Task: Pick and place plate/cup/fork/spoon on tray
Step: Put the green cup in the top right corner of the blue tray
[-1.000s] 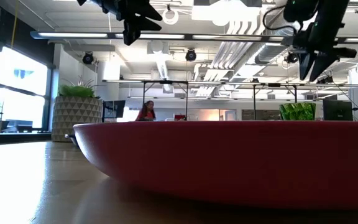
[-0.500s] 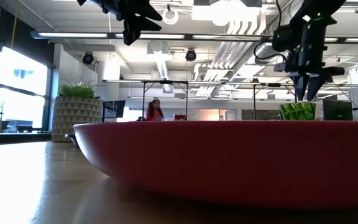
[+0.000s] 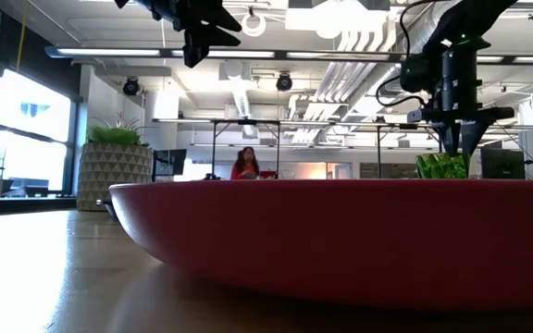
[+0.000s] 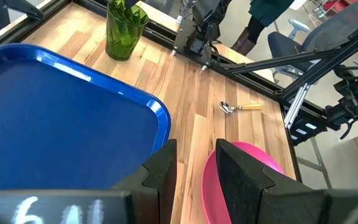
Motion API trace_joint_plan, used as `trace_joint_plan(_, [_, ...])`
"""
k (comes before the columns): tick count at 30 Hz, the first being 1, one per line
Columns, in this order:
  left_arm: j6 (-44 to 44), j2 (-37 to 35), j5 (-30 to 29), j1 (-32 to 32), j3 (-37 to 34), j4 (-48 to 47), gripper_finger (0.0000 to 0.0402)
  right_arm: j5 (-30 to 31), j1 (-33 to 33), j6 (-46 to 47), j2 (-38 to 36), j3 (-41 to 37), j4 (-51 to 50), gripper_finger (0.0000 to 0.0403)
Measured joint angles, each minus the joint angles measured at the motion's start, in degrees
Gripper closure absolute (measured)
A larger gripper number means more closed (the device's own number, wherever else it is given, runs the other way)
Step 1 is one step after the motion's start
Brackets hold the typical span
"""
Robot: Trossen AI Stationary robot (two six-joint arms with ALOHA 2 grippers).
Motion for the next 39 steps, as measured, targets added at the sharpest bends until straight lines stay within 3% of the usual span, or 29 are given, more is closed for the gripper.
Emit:
trace_joint_plan(13, [1.82,0.0,0.0,0.0,0.0,0.0,0.0302,-0.9,0.04,3.57,2.1,0.0,-0.09,0.0285])
trace_joint_plan(24, [1.82,0.0,0.0,0.0,0.0,0.0,0.0302,-0.88,0.06,2.6,2.05,0.0,0.13,0.0396])
trace_joint_plan(33, [1.77,0.0,0.0,0.0,0.0,0.0,0.0302,-1.05,0.06,1.29,2.03,0.25,-0.08,0.0399])
trace_joint_plan(39, [1.63,0.0,0.0,0.0,0.0,-0.04,0.0302,-0.85,1.61,1.31,2.05,4.39,-1.26,0.0401])
